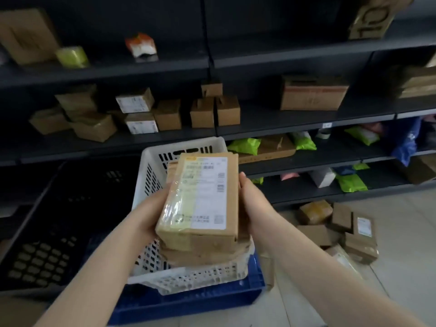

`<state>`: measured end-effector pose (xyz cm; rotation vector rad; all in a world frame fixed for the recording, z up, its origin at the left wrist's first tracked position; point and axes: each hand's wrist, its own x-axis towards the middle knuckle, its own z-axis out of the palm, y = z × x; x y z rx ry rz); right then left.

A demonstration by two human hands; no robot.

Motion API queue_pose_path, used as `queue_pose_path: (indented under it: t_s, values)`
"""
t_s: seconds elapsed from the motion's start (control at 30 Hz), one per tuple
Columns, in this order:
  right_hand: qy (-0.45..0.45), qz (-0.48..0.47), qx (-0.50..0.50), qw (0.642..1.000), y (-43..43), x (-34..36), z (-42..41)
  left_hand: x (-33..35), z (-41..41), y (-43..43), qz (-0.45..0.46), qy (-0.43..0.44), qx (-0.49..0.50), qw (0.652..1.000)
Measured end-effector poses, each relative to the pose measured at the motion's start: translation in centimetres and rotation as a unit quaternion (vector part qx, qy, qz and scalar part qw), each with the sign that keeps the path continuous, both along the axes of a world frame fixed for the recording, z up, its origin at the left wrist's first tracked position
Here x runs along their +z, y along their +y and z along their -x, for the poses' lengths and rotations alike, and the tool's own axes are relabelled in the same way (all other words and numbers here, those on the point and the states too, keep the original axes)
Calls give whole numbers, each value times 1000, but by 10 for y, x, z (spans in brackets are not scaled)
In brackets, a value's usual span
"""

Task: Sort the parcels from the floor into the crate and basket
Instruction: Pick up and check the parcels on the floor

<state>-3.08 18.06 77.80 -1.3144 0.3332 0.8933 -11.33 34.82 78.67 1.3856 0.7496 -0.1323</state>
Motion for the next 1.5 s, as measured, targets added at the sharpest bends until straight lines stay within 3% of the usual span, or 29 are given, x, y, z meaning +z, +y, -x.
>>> queue_pose_path:
  t_s: [0.07, 0.17, 0.23, 0.33, 0.4, 0.47, 0.57, 0.63, 0.73, 0.93, 1.07, 1.23, 1.5]
  values:
    - [7, -7, -10, 1000, 47, -12, -24, -4, -22, 43, 28, 5, 50, 998]
    - [-54, -17, -76, 995, 83, -28, -62, 0, -52, 81, 45, 12, 112, 993]
    - [-138, 47, -81, 986, 80, -33, -78, 1, -67, 102, -3, 10, 170, 985]
    - [-273, 158, 13, 949, 37, -49, -80, -13, -85, 115, -85, -38, 196, 976]
    - [-346, 234, 110, 902, -10, -66, -75, -26, -101, 96, -116, -83, 156, 977]
    - [-368, 344, 234, 832, -63, -86, -77, -35, -120, 50, -136, -101, 54, 984]
    - [-332, 481, 380, 717, -145, -109, -90, -65, -153, -35, -191, -91, -122, 970]
    - [-303, 516, 412, 687, -195, -122, -102, -93, -176, -86, -235, -80, -227, 942]
    - [-268, 533, 418, 685, -262, -140, -126, -128, -202, -158, -274, -42, -325, 904]
    - [-229, 516, 354, 746, -371, -202, -190, -194, -253, -256, -272, 77, -350, 893]
    - [-186, 510, 363, 757, -411, -256, -213, -255, -274, -292, -280, 137, -383, 869]
    - [-138, 552, 393, 722, -430, -360, -214, -361, -288, -322, -260, 157, -374, 876]
    - [-120, 520, 408, 741, -434, -598, -223, -598, -317, -363, -220, 184, -385, 877]
